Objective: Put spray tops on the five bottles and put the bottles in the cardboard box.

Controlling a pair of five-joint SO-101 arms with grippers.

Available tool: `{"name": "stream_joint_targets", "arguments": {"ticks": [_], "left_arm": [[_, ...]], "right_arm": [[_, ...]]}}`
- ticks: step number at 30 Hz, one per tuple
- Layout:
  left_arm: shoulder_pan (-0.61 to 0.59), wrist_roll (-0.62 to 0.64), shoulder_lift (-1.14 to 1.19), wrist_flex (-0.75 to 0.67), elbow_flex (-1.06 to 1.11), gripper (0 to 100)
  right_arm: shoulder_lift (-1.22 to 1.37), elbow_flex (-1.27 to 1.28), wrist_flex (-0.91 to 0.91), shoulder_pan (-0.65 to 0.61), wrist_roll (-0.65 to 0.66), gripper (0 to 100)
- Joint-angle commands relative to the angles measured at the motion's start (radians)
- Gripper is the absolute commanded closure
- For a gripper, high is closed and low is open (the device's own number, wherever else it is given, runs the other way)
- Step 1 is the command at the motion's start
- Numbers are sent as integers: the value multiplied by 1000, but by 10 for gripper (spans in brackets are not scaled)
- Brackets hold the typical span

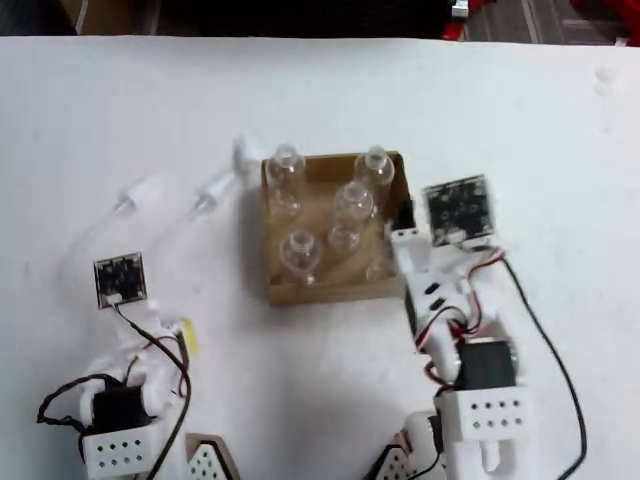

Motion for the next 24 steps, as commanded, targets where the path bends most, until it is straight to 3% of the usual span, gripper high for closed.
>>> {"name": "stream_joint_targets", "arguments": {"ticks": [1, 10, 20, 24], "left_arm": [[-2, 11, -5, 3, 0, 850], [-12, 6, -5, 0, -31, 849], [-143, -2, -5, 9, -439, 849], [-174, -316, -5, -58, -448, 849]], "right_arm": [[-10, -141, 151, 134, -78, 772], [-10, -68, 265, 407, -204, 772], [-10, 209, 21, 441, -233, 772], [-10, 218, 18, 440, -236, 772]]}}
